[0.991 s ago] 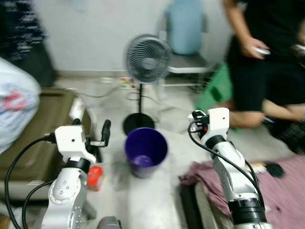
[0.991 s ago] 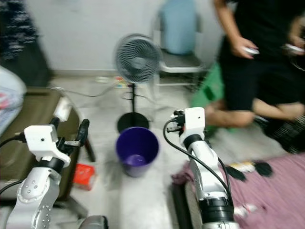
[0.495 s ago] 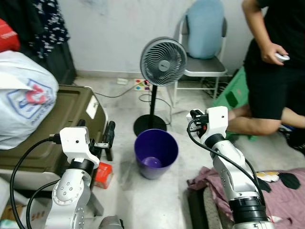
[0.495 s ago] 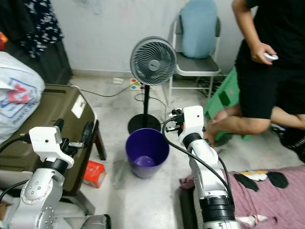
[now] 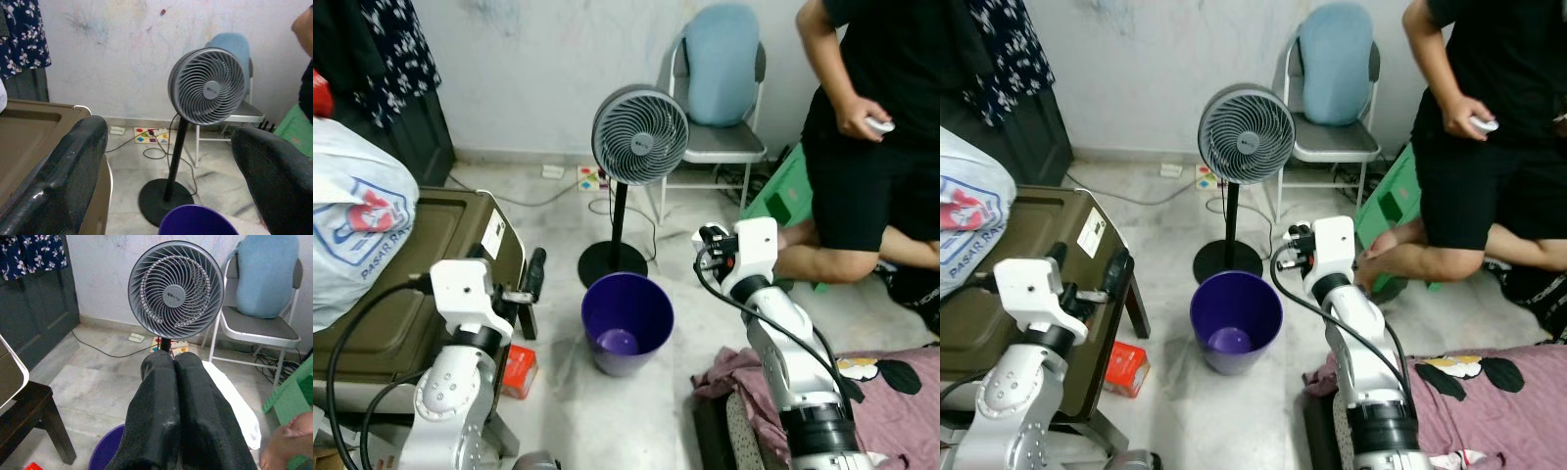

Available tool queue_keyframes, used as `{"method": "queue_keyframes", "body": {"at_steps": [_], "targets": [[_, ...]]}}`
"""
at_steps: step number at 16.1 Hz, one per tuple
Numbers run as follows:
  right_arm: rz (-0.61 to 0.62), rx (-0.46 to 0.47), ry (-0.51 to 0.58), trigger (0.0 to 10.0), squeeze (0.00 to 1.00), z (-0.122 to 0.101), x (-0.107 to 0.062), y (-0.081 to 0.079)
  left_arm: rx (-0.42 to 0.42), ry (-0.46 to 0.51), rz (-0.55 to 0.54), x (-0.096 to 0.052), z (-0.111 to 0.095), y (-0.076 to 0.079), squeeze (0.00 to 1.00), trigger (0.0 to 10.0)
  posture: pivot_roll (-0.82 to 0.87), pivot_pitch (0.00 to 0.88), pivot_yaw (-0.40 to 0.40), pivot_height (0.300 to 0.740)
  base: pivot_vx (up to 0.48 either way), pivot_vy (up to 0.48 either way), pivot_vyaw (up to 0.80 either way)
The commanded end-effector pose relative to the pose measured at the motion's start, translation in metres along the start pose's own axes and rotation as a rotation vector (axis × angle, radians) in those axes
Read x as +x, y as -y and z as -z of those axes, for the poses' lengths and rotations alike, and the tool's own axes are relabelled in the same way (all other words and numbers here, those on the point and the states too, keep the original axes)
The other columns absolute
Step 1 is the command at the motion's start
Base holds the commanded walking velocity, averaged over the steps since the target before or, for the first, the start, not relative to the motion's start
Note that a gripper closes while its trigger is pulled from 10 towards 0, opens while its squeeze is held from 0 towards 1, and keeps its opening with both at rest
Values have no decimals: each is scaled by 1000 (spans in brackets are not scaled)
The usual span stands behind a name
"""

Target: Clean up the room

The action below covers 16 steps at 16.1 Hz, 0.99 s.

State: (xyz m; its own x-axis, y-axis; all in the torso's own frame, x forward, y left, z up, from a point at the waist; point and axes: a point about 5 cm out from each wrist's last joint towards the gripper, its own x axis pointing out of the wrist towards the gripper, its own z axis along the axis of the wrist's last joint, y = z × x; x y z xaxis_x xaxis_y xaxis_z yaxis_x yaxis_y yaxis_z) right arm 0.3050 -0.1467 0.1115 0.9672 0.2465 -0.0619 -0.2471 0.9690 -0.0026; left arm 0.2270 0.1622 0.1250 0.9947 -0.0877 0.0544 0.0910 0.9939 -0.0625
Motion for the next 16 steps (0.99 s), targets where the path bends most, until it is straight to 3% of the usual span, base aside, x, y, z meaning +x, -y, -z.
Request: {"method": "queue_keyframes", "body": {"at_steps": [1, 5, 16], "targets": [[-6, -17, -2, 10000, 0, -1, 2, 1, -1, 12, 16, 2, -3, 3, 0, 10000, 50, 0, -76, 740, 311, 0, 800], [-3, -11, -2, 10000, 0, -1, 2, 2, 0, 13, 14, 2, -3, 3, 0, 10000, 50, 0, -77, 740, 311, 0, 723], [0, -2, -5, 10000, 0, -1, 4, 2, 2, 3, 16, 4, -1, 3, 0, 10000, 46, 0, -73, 740, 282, 0, 0]]}}
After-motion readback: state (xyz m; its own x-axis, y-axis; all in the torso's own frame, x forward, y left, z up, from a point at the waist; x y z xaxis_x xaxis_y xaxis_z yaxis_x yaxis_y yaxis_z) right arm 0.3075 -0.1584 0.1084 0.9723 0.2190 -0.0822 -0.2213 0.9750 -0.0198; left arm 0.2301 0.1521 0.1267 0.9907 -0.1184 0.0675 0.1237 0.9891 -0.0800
